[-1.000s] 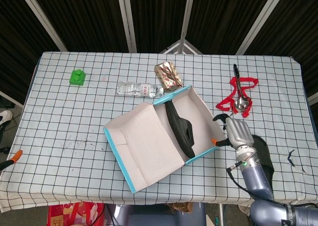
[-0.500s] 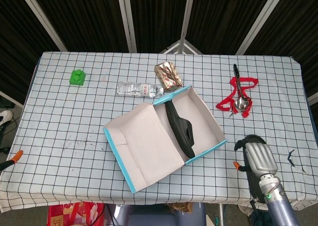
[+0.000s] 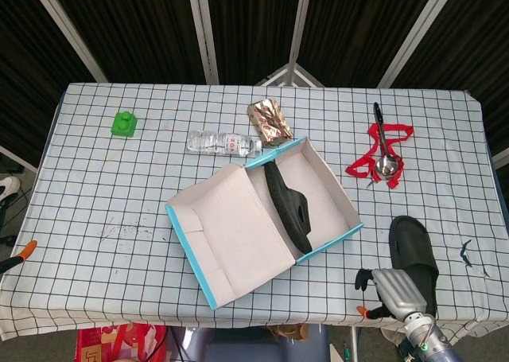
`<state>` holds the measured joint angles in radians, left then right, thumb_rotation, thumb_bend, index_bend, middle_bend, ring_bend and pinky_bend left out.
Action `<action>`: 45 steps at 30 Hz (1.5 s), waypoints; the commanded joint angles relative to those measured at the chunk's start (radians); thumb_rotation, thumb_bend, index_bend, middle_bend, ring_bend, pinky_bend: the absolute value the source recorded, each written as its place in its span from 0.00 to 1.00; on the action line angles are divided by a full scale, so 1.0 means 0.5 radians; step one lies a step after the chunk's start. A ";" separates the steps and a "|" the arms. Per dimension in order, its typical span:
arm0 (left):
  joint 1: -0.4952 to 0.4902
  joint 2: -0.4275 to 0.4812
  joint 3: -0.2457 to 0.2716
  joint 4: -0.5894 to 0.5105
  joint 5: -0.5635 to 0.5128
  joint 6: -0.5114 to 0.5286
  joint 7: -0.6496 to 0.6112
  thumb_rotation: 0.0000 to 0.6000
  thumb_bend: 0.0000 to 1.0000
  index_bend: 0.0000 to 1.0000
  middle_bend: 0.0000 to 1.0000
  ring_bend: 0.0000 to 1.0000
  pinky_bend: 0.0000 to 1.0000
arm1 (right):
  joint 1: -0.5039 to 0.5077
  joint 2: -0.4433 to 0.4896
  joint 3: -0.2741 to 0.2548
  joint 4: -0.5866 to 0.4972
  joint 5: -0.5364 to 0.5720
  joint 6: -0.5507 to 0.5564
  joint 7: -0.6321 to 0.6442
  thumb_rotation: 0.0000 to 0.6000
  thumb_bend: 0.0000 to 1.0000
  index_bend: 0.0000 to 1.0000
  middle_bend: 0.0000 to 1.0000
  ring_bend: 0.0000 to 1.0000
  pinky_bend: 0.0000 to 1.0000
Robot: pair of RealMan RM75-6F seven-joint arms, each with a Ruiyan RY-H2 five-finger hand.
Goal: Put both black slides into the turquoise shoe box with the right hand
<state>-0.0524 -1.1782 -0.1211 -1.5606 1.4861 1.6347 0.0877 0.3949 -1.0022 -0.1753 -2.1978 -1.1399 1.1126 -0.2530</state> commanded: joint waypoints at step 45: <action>-0.021 0.004 0.004 0.022 -0.023 -0.059 -0.041 1.00 0.24 0.16 0.07 0.00 0.09 | 0.609 -0.434 0.680 0.576 0.179 -1.225 1.396 1.00 0.29 0.26 0.44 0.56 0.80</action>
<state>-0.0630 -1.1764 -0.1191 -1.5494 1.4743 1.6049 0.0669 0.6966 -1.2166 0.1616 -1.9116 -1.0549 0.4972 0.4440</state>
